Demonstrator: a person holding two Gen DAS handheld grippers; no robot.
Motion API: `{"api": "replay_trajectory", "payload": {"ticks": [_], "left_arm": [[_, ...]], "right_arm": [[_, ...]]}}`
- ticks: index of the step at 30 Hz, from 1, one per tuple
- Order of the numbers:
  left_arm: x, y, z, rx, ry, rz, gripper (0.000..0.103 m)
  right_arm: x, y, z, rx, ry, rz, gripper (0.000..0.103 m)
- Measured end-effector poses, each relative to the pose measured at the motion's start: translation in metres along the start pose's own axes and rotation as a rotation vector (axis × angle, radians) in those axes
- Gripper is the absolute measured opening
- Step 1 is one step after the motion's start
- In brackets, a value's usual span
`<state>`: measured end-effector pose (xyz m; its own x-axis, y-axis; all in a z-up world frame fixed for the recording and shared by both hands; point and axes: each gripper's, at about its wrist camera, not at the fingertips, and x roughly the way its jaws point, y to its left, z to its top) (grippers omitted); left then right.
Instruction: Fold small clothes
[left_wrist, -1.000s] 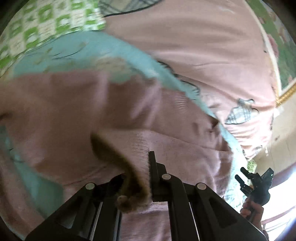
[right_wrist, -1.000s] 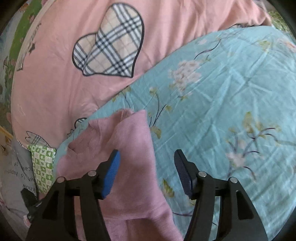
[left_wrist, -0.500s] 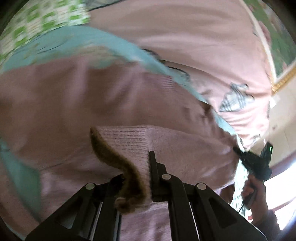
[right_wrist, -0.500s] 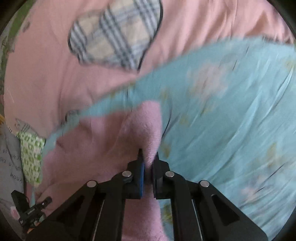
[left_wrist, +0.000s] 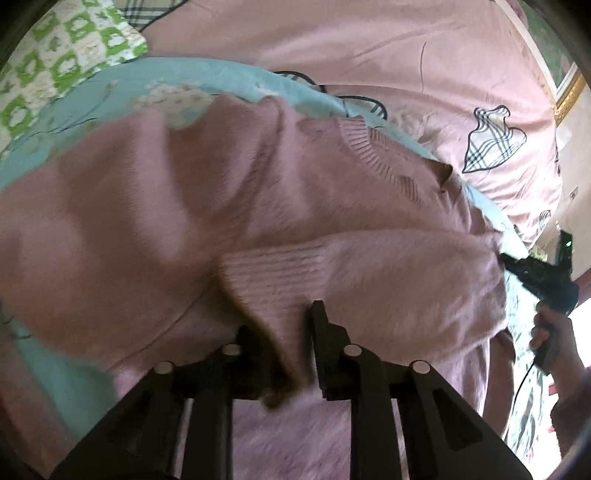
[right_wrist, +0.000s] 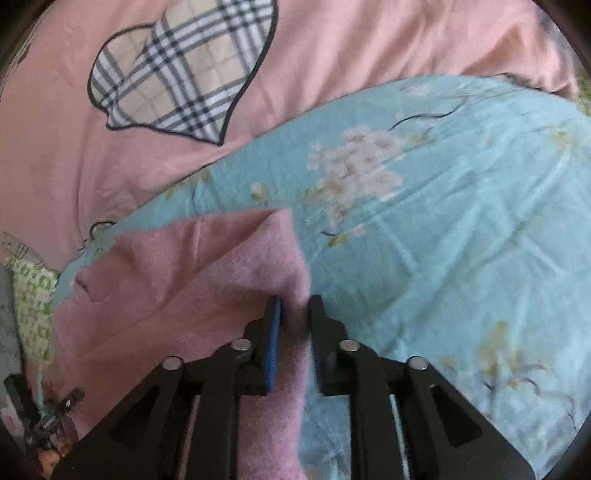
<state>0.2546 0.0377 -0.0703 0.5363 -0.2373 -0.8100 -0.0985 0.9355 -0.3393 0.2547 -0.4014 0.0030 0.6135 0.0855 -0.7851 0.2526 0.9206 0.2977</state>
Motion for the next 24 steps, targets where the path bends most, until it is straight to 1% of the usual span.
{"api": "replay_trajectory", "payload": {"ticks": [1,2,4,6,9,12,15,18,20,21,23,24], "left_arm": [[-0.005,0.004,-0.003,-0.002,0.001,0.007,0.024],[-0.012,0.008,-0.006,-0.008,0.003,0.007,0.026],[-0.029,0.017,-0.015,-0.031,-0.003,-0.002,0.037],[-0.045,0.025,-0.022,-0.051,-0.012,0.006,0.041],[-0.074,0.043,-0.037,-0.089,-0.023,0.027,0.042],[-0.098,0.065,-0.052,-0.145,-0.024,0.044,0.047],[-0.122,0.092,-0.069,-0.207,-0.032,0.088,0.048],[-0.141,0.119,-0.082,-0.278,-0.054,0.136,0.049],[-0.147,0.135,-0.088,-0.323,-0.052,0.160,0.055],[-0.148,0.146,-0.092,-0.358,-0.048,0.170,0.060],[-0.146,0.158,-0.093,-0.406,-0.035,0.181,0.063],[-0.142,0.163,-0.092,-0.424,-0.029,0.182,0.066]], "right_arm": [[-0.009,0.003,0.000,0.007,-0.013,-0.019,0.023],[-0.021,0.007,-0.002,0.019,-0.031,-0.014,0.025],[-0.036,0.012,-0.009,0.037,-0.050,0.032,0.030],[-0.051,0.023,-0.022,0.025,-0.056,0.066,0.037],[-0.067,0.046,-0.051,-0.003,-0.045,0.126,0.042],[-0.074,0.070,-0.080,-0.028,-0.004,0.173,0.043],[-0.077,0.092,-0.113,-0.052,0.047,0.213,0.043],[-0.077,0.106,-0.131,-0.061,0.077,0.236,0.044],[-0.077,0.115,-0.145,-0.072,0.098,0.247,0.044],[-0.077,0.120,-0.150,-0.083,0.107,0.249,0.044],[-0.077,0.127,-0.157,-0.100,0.118,0.247,0.044],[-0.077,0.129,-0.160,-0.102,0.124,0.248,0.044]]}}
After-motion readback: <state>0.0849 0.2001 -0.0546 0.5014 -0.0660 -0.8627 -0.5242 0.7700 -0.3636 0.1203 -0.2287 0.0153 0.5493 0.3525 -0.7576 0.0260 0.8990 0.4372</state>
